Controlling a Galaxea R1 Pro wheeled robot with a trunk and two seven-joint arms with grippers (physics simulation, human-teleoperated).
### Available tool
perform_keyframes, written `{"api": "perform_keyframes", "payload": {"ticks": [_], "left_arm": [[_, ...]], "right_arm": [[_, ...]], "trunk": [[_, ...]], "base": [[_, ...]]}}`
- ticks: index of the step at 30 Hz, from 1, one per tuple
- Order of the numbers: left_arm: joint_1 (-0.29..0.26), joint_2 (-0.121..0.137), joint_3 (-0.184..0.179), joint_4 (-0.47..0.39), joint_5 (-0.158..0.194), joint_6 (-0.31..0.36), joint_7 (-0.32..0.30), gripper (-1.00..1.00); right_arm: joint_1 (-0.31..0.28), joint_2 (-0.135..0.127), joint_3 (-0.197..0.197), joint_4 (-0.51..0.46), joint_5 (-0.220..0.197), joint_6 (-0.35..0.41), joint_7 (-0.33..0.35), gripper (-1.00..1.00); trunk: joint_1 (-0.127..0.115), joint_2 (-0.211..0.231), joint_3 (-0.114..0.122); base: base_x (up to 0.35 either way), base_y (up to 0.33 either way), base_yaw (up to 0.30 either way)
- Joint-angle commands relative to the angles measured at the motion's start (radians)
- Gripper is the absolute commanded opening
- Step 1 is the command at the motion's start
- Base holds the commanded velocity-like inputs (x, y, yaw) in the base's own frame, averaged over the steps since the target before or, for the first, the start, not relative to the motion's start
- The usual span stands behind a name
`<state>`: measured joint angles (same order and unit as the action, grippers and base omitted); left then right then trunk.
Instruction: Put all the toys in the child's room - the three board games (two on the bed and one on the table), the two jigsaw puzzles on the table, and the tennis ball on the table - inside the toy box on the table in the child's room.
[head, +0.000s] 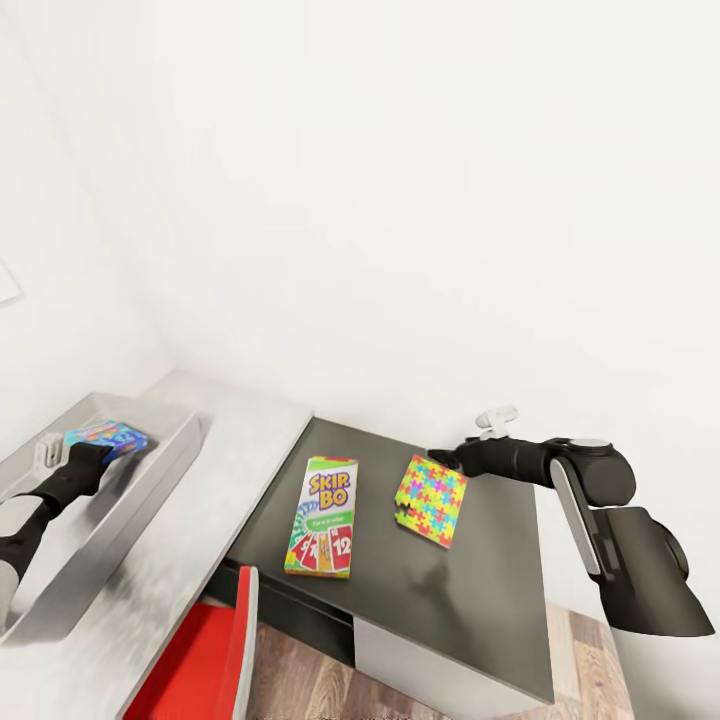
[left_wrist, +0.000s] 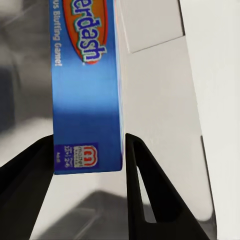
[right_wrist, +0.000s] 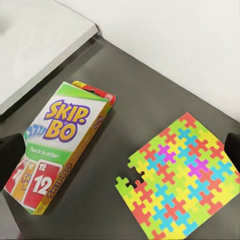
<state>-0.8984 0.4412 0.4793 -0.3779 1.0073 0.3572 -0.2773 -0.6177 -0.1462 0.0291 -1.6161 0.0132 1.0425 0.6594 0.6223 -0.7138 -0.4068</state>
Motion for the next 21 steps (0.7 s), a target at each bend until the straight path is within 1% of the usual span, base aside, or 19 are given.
{"api": "perform_keyframes", "payload": {"ticks": [1, 7, 21], "left_arm": [[-0.002, 0.000, 0.007, 0.001, 0.005, 0.009, -0.002, -1.00], [-0.005, -0.001, 0.007, 0.001, 0.005, 0.009, -0.002, -1.00], [-0.005, -0.004, 0.006, 0.001, 0.004, 0.009, -0.002, -1.00]], "right_arm": [[-0.001, -0.001, 0.001, -0.001, 0.002, 0.005, 0.010, 1.00], [-0.002, -0.001, 0.000, -0.001, 0.002, 0.005, 0.032, 1.00], [-0.002, -0.001, -0.001, -0.001, 0.002, 0.005, 0.035, 1.00]], "trunk": [[0.000, -0.001, -0.003], [0.000, -0.001, -0.012], [0.000, -0.001, -0.035]], "base": [[0.000, 0.000, 0.000], [0.000, 0.000, 0.000], [0.000, 0.000, 0.000]]}}
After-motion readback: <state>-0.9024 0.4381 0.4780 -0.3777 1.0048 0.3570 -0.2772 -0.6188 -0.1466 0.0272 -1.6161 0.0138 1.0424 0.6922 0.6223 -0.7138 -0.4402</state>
